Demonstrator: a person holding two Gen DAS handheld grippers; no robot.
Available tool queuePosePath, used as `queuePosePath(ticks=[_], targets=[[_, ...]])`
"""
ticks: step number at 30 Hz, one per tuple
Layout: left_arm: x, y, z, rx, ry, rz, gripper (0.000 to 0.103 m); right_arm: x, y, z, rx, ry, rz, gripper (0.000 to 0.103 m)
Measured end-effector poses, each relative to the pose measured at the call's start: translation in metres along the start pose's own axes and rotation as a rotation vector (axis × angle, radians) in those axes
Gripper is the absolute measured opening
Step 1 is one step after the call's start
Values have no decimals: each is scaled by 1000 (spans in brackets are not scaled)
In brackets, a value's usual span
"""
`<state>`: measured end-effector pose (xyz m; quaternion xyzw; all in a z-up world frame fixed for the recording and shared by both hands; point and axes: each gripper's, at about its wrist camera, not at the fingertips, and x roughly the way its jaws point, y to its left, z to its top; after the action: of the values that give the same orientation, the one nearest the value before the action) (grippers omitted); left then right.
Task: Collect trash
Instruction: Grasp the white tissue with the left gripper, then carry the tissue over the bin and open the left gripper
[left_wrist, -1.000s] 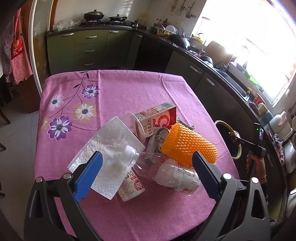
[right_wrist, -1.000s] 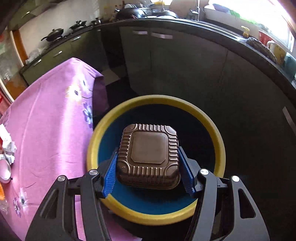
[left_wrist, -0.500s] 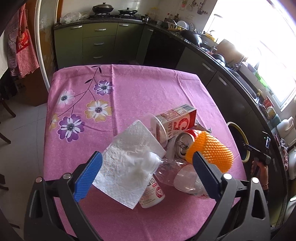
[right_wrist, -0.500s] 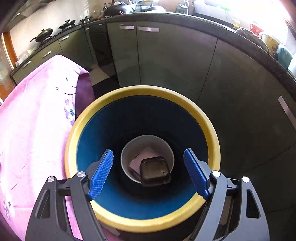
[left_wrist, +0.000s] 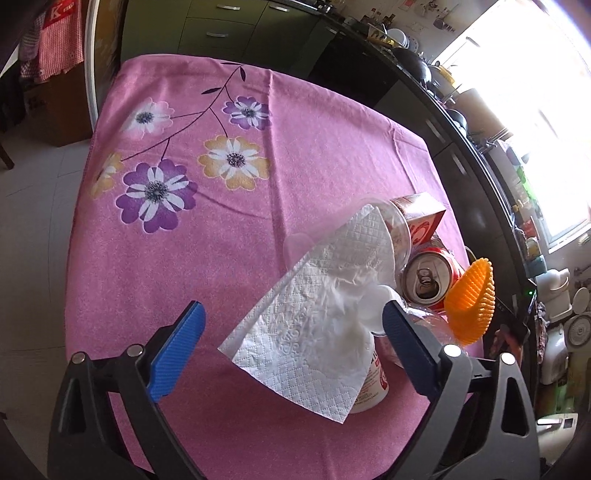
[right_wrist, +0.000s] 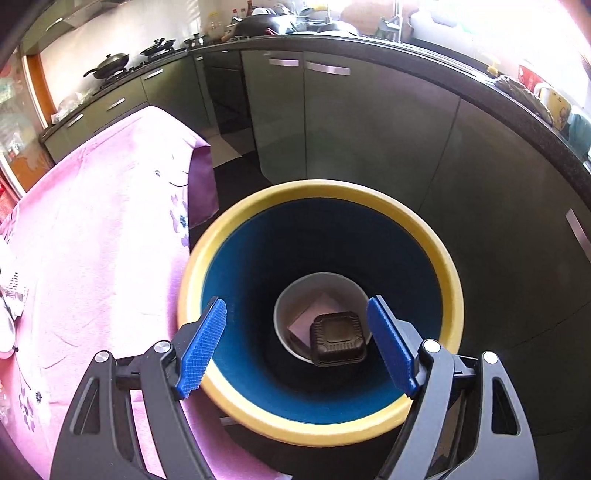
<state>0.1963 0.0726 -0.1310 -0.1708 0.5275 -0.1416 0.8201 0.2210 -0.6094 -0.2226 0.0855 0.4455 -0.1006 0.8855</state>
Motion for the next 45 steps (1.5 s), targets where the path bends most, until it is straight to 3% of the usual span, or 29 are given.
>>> queuePosePath(ticks=[1, 5, 8, 10, 13, 18, 23, 36, 45], targets=[[1, 1, -1, -4, 6, -9, 79, -1, 2, 0, -3, 0, 2, 78], [6, 6, -3, -32, 26, -25, 60, -3, 9, -1, -14, -3, 10, 78], [7, 10, -4, -48, 26, -32, 38, -4, 12, -1, -18, -6, 15, 78], [2, 10, -6, -49, 8, -26, 16, -5, 12, 0, -21, -9, 17, 78], [-11, 4, -6, -16, -45, 10, 6, -8, 14, -1, -25, -14, 20, 78], [-38, -26, -7, 102, -143, 87, 1, -13, 16, 0, -28, -22, 31, 78], [-58, -56, -11, 206, -206, 114, 1, -18, 19, -2, -34, -31, 39, 78], [-89, -107, -3, 354, -275, 118, 1, -29, 17, -3, -31, -50, 56, 78], [-75, -126, 10, 403, -290, 79, 1, -35, 16, -6, -26, -56, 63, 78]])
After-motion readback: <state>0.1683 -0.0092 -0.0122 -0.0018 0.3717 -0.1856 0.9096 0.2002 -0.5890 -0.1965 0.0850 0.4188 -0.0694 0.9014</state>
